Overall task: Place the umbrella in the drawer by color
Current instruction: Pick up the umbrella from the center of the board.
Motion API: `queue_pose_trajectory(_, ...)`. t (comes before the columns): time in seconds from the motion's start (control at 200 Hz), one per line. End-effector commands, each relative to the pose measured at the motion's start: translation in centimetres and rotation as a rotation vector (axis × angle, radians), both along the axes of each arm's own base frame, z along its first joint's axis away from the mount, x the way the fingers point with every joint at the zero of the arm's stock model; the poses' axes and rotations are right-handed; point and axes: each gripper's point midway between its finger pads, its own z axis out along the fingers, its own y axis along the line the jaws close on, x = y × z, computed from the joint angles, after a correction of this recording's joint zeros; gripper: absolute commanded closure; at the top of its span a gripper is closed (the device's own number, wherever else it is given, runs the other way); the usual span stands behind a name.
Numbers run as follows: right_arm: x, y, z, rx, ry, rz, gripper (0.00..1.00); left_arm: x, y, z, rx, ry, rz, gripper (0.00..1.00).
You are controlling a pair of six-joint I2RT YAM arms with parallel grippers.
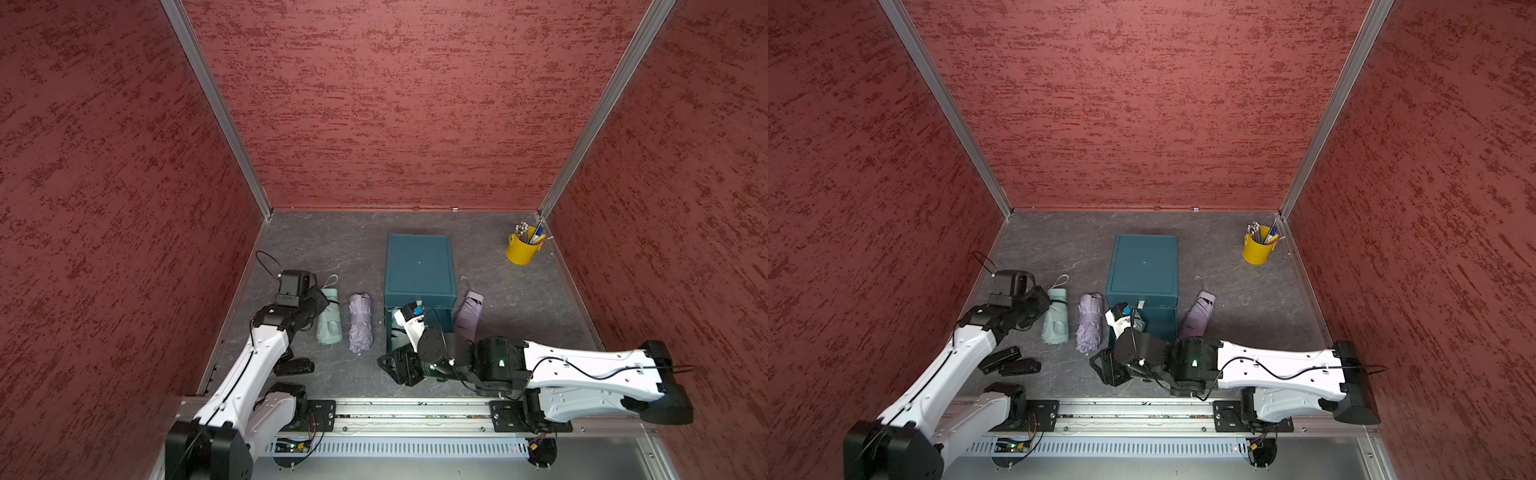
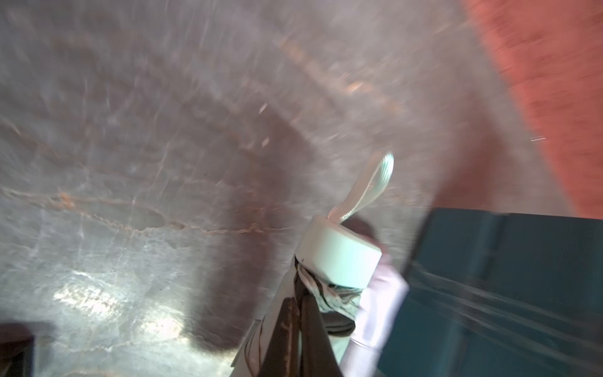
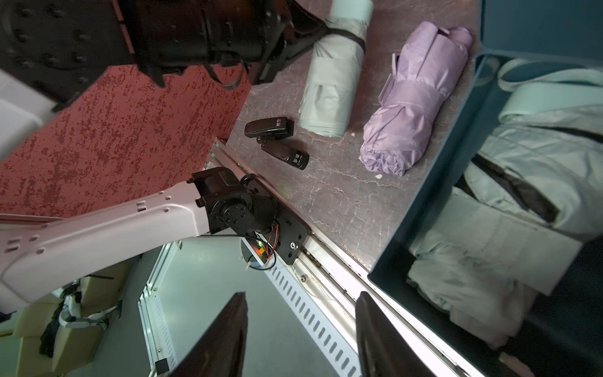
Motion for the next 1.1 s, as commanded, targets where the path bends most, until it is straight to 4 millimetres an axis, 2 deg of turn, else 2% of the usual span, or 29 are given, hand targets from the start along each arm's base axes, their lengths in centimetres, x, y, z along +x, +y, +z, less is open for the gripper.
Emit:
queue_pose_trajectory(0.0, 0.8, 1.7, 3.0, 0.047, -0.083, 0.006, 0.38, -1.8, -1.2, 5.6, -0.063, -0.11, -0.054, 1.0)
queue_pose_trajectory(0.205, 1.3, 4.6, 5.4, 0.064, -0.169, 0.052, 0.21, -6.7, -3.7, 12.3, -0.293, -0.21, -0.121, 1.0)
queue_pose_trajectory(0.321, 2.0, 4.8, 5.9, 0.095, -0.182, 0.034, 0.17, -8.9, -5.1, 14.5, -0.413, -0.237, -0.159, 1.0)
queue_pose_trajectory(0.406, 2.2, 4.7, 6.2, 0.135, -0.166, 0.03, 0.16, -9.9, -6.1, 14.9, -0.499, -0.229, -0.185, 1.0)
queue_pose_trajectory(0.481, 1.6, 4.9, 6.5, 0.183, -0.143, 0.064, 0.16, -10.5, -7.0, 15.1, -0.582, -0.229, -0.207, 1.0)
queue_pose_trajectory(0.641, 0.7, 5.7, 6.5, 0.237, -0.103, 0.107, 0.19, -11.3, -7.3, 15.6, -0.67, -0.263, -0.195, 1.0)
queue_pose_trajectory(0.877, 1.0, 6.8, 5.4, 0.253, -0.063, 0.084, 0.31, -11.3, -7.5, 15.7, -0.709, -0.257, -0.188, 1.0)
queue_pose_trajectory(1.002, 1.5, 7.3, 5.2, 0.261, -0.046, 0.076, 0.44, -11.4, -7.3, 15.8, -0.718, -0.281, -0.179, 1.0)
queue_pose_trajectory(1.097, 1.9, 7.0, 4.8, 0.245, -0.05, 0.051, 0.46, -11.4, -7.2, 15.5, -0.731, -0.278, -0.163, 1.0)
